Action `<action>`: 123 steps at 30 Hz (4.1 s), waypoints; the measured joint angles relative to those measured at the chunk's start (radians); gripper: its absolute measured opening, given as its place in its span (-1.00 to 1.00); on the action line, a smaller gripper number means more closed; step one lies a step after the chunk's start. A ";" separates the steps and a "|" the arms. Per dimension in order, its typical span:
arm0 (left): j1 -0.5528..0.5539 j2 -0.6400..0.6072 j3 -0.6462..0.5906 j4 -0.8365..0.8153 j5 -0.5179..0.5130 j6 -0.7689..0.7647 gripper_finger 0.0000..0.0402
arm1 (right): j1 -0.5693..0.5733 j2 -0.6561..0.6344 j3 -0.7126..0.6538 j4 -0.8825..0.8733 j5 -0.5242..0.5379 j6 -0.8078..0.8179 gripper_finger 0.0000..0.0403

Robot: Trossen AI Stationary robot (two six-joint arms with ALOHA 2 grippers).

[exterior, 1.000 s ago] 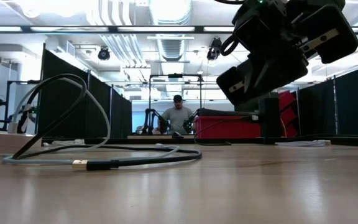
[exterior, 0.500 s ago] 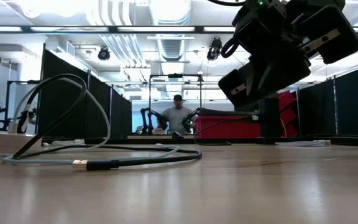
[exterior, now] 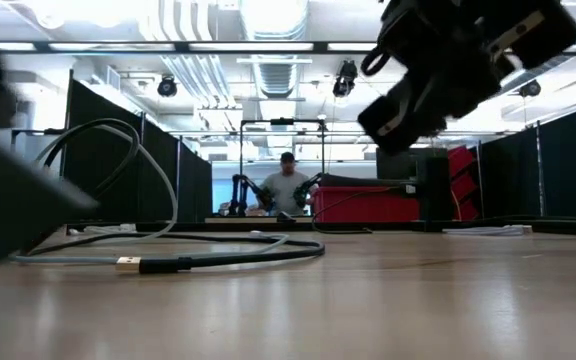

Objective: Insert USB
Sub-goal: Move the black outlet extension to the top right of the table

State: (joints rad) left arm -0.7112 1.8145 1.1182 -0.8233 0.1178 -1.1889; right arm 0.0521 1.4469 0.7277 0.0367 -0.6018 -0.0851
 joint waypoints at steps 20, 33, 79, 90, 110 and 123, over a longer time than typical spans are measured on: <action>0.131 0.000 0.317 -0.107 -0.150 0.288 -1.00 | 0.049 -0.163 0.000 -0.224 0.001 0.089 -0.88; 0.055 0.107 0.258 0.332 0.004 0.273 -1.00 | 0.048 -0.118 0.000 -0.219 0.002 0.101 -0.89; 0.413 -0.316 -0.005 0.399 -0.753 0.890 -1.00 | 0.407 0.343 0.355 -0.105 0.322 0.195 -1.00; 0.414 -0.367 -0.085 0.422 -0.871 0.836 -1.00 | 0.300 0.370 0.378 -0.481 0.364 0.084 -1.00; 0.418 -0.360 -0.087 0.399 -0.907 0.934 -1.00 | -0.095 0.112 0.237 -0.502 0.445 -0.146 -1.00; 0.433 -0.361 -0.129 0.284 -0.885 0.884 -1.00 | -0.163 0.377 0.322 -0.271 0.451 -0.284 -1.00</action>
State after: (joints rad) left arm -0.2778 1.4532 0.9892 -0.5396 -0.7677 -0.3048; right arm -0.1114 1.8239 1.0499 -0.2338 -0.1512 -0.3688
